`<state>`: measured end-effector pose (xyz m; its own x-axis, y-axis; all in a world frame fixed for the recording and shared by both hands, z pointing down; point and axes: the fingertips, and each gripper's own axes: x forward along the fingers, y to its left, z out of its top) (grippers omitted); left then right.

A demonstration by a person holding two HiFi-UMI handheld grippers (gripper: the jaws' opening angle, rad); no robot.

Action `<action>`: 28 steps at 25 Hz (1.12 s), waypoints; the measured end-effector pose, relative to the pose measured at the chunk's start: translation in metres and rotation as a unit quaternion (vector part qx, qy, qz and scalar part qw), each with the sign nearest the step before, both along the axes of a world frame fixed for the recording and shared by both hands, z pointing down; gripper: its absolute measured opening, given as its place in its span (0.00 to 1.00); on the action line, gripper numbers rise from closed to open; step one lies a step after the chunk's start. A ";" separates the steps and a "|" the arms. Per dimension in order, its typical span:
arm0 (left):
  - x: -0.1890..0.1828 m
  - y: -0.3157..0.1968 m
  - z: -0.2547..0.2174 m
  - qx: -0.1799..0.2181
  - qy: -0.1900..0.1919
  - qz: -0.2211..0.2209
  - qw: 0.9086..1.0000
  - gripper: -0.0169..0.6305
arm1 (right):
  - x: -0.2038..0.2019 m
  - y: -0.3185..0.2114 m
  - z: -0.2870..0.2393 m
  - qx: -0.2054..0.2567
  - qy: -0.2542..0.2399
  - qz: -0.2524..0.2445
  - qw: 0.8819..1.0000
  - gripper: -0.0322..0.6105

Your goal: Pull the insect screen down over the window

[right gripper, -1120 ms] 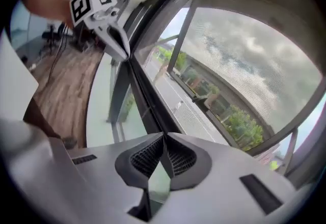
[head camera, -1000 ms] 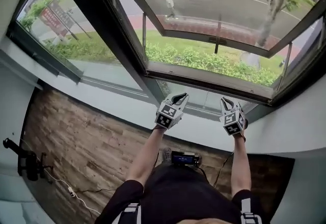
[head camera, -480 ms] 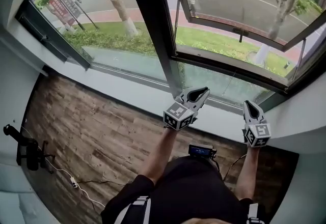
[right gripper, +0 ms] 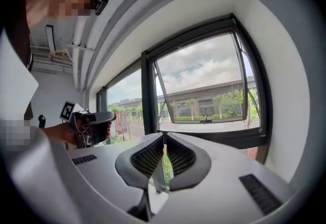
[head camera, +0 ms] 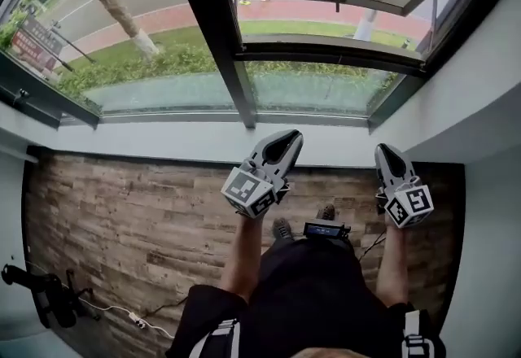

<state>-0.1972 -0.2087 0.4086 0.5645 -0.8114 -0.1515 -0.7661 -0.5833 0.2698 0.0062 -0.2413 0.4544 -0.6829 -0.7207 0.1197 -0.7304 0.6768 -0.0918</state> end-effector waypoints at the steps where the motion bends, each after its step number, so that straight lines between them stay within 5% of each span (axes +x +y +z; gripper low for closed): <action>1: 0.002 0.009 -0.008 0.010 0.004 0.002 1.000 0.07 | 0.003 0.010 -0.009 0.003 -0.010 0.003 1.000 0.09; 9: 0.022 0.056 -0.050 0.047 0.008 0.002 0.999 0.07 | 0.027 0.068 -0.059 0.030 -0.081 -0.011 0.996 0.09; 18: 0.128 0.125 -0.080 0.060 -0.019 0.028 0.998 0.07 | 0.127 0.147 -0.082 0.028 -0.143 -0.012 0.989 0.09; 28: 0.182 0.191 -0.066 0.045 -0.026 0.008 0.999 0.07 | 0.179 0.203 -0.060 0.007 -0.188 -0.042 0.981 0.08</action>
<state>-0.0156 -0.0181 0.3425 0.5862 -0.7869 -0.1928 -0.7683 -0.6155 0.1758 0.1852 -0.0383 0.3948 -0.7334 -0.6603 -0.1618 -0.5884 0.7358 -0.3353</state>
